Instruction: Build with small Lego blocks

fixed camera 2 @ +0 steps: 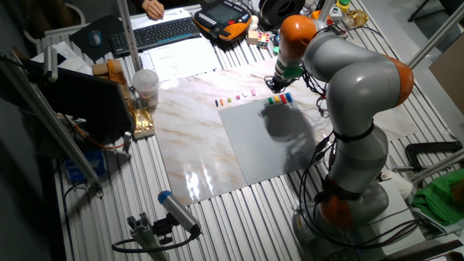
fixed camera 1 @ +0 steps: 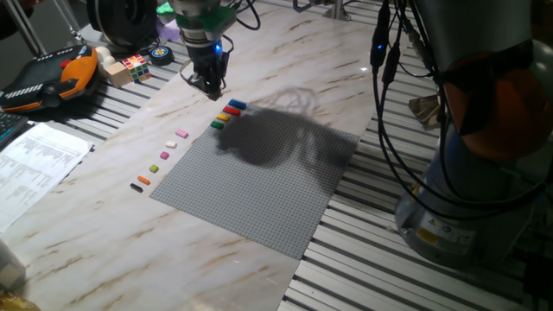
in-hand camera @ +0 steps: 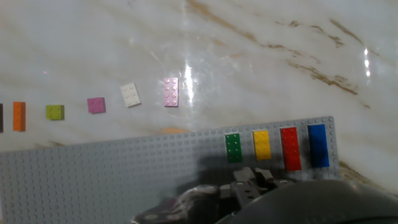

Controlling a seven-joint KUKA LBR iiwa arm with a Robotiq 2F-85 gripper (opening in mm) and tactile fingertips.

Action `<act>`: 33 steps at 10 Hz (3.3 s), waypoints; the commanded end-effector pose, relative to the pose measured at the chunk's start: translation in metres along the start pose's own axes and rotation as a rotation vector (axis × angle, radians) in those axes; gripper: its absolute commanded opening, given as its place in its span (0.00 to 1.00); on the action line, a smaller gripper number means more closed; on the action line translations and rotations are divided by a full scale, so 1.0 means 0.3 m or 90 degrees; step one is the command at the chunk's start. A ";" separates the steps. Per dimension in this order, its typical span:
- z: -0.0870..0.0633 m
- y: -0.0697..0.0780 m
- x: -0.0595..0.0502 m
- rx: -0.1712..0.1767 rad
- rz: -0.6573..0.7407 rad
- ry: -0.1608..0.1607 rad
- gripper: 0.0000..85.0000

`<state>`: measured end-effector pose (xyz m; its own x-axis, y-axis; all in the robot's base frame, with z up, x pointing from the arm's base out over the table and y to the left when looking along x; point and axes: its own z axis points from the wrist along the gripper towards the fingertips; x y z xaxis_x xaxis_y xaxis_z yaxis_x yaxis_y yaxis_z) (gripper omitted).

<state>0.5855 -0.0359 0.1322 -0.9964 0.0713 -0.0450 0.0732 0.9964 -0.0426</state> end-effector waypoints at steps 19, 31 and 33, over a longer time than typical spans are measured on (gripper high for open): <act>0.022 0.048 0.034 -0.001 -0.008 -0.005 0.01; 0.017 0.044 0.040 -0.001 -0.008 -0.006 0.01; 0.018 0.044 0.040 0.000 -0.008 -0.006 0.01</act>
<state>0.5748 -0.0221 0.1258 -0.9968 0.0589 -0.0537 0.0612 0.9972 -0.0419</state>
